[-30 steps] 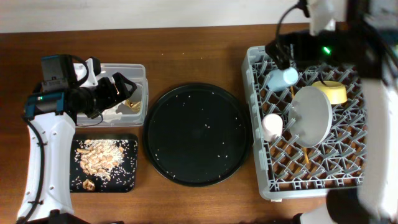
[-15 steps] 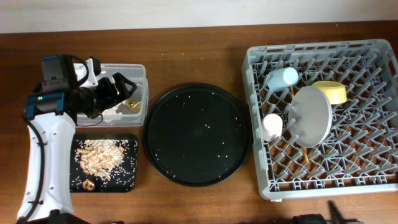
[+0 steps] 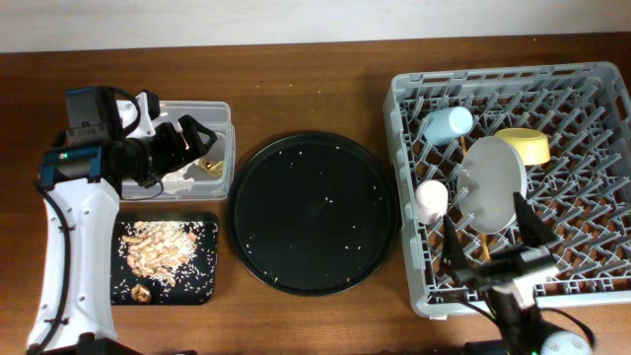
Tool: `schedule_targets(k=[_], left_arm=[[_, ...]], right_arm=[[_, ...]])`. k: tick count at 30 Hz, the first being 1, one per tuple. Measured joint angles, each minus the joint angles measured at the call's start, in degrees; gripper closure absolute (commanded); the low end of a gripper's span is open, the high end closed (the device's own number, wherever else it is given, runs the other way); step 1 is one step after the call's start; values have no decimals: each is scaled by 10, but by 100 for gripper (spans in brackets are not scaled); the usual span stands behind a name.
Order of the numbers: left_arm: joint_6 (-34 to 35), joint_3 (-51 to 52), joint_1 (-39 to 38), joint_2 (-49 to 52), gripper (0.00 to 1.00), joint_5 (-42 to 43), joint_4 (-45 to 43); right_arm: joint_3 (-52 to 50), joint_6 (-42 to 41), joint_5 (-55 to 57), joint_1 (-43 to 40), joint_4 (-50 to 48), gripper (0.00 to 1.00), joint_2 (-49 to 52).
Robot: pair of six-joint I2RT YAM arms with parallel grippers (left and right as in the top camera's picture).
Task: Sort waste into correct bins and load items into the dishwasher rack
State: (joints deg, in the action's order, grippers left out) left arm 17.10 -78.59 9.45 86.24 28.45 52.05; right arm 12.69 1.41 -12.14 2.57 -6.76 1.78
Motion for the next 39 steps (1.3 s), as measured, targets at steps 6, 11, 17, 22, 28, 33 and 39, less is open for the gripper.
schedule_targets(k=[6,11,17,22,28,33,39], left_arm=[[0,0,0,0,1,0,0],[0,0,0,0,0,0,0],[0,0,0,0,0,0,0],[0,0,0,0,0,0,0],[0,0,0,0,0,0,0],[0,0,0,0,0,0,0],[0,0,0,0,0,0,0]], right_arm=[[-103,-24,34,0,-9,2,-8],[-120,-28,57,0,77,2,-10],[-121,-29,83,0,107,2,-10],[-121,-29,83,0,107,2,-10],[-121,-30,85,0,107,2,-10],[-121,-29,85,0,107,2,-10],[-121,-29,85,0,107,2,-10]])
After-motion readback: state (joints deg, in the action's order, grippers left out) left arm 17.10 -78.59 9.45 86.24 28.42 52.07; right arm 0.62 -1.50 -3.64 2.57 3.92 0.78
